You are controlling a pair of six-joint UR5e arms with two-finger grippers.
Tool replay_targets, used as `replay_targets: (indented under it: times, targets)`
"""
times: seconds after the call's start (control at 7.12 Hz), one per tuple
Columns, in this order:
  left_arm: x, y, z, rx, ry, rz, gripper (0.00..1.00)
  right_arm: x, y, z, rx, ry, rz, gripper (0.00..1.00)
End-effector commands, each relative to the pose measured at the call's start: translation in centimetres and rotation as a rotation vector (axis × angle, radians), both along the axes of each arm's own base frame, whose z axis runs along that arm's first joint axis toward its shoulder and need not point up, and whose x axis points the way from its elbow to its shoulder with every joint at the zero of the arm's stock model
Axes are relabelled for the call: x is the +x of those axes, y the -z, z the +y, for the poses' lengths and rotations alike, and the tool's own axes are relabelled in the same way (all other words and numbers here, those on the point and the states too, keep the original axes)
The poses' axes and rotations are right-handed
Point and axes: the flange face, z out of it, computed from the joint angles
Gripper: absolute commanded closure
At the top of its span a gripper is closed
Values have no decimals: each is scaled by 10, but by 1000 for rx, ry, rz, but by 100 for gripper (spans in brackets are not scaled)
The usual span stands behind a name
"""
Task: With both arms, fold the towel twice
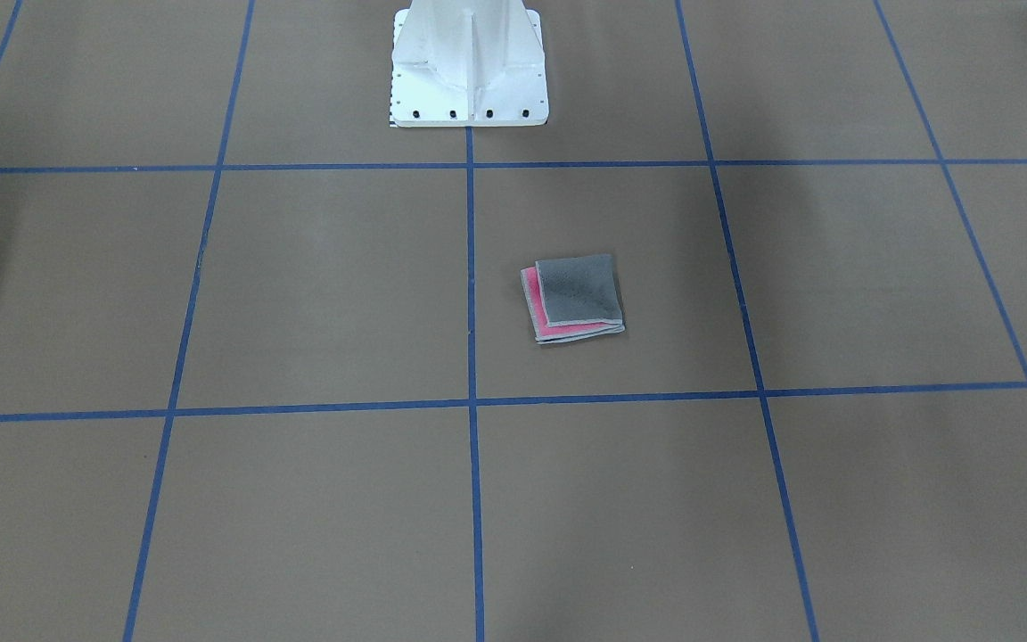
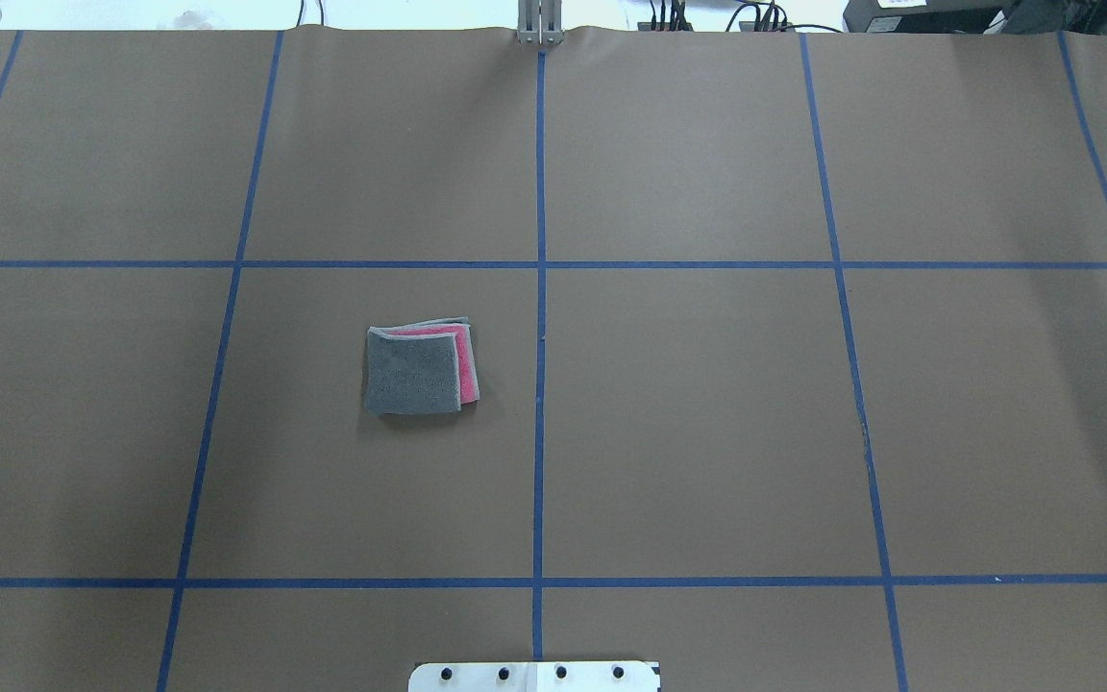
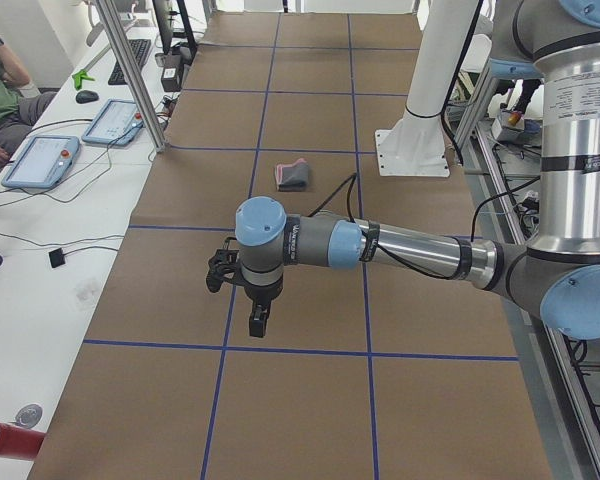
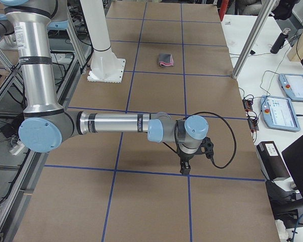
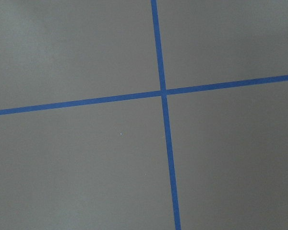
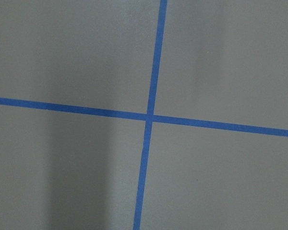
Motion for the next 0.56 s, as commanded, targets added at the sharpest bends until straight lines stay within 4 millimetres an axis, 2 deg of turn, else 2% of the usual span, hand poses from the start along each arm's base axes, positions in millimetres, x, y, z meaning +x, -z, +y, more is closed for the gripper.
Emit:
replay_targets:
  times: [0.0, 0.14, 0.28, 0.42]
  targets:
    - [1, -6, 0, -10, -2, 20, 0, 0, 17, 12, 16, -22, -13, 0]
    - [1, -5, -1, -10, -2, 20, 0, 1, 28, 41, -9, -74, -14, 0]
    - [1, -4, -1, -9, -2, 19, 0, 1, 34, 50, -21, -98, -19, 0]
    - [1, -6, -1, -9, -3, 14, 0, 0, 28, 51, -29, -94, -21, 0]
